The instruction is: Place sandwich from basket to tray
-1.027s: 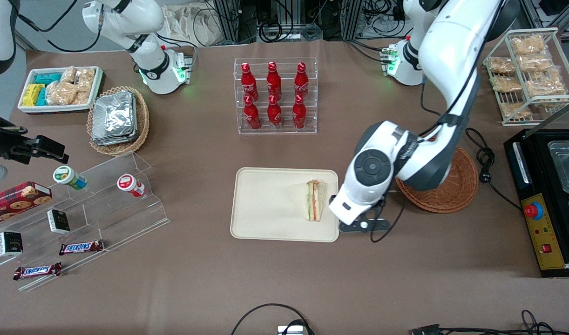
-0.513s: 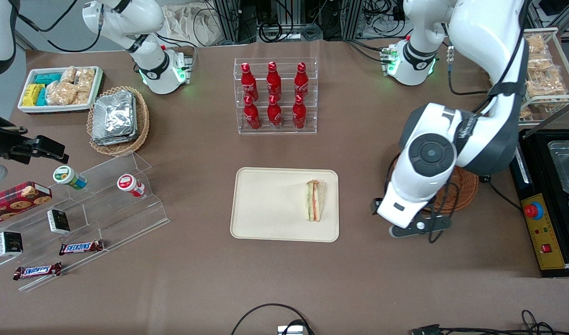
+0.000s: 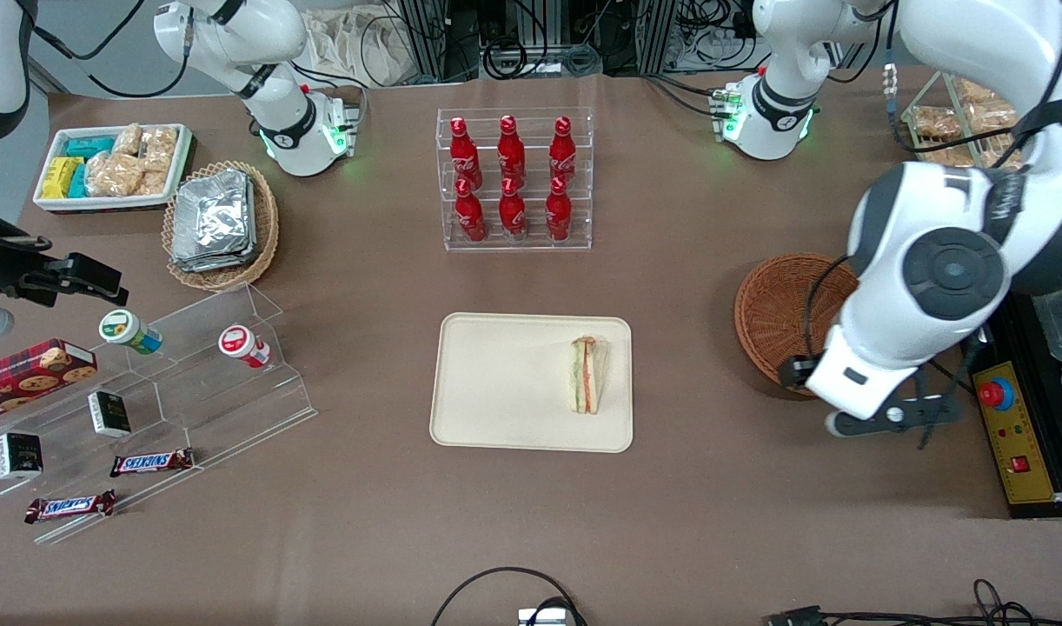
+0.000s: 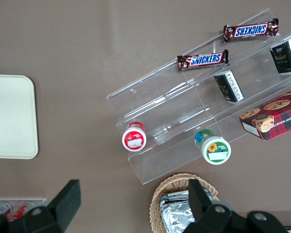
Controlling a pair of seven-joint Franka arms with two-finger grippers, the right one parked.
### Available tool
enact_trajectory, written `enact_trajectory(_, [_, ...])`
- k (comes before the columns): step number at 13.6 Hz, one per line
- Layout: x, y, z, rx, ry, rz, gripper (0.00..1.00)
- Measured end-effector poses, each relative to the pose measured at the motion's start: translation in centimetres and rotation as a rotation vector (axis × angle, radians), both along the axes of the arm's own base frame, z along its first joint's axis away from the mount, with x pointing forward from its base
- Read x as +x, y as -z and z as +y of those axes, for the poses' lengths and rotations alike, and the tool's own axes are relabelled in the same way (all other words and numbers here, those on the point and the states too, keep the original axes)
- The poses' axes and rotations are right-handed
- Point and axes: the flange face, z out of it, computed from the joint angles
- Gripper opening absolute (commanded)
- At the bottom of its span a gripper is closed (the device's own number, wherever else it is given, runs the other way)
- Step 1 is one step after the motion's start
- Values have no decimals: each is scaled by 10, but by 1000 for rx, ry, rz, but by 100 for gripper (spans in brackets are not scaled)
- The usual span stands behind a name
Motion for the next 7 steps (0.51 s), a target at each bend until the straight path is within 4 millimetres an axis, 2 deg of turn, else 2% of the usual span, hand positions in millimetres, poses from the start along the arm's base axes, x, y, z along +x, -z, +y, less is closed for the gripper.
enact_trajectory(3, [-8,-25,23,2,50,-4,100])
enact_trajectory(7, [-34,-75,56,-65,101,-26,100])
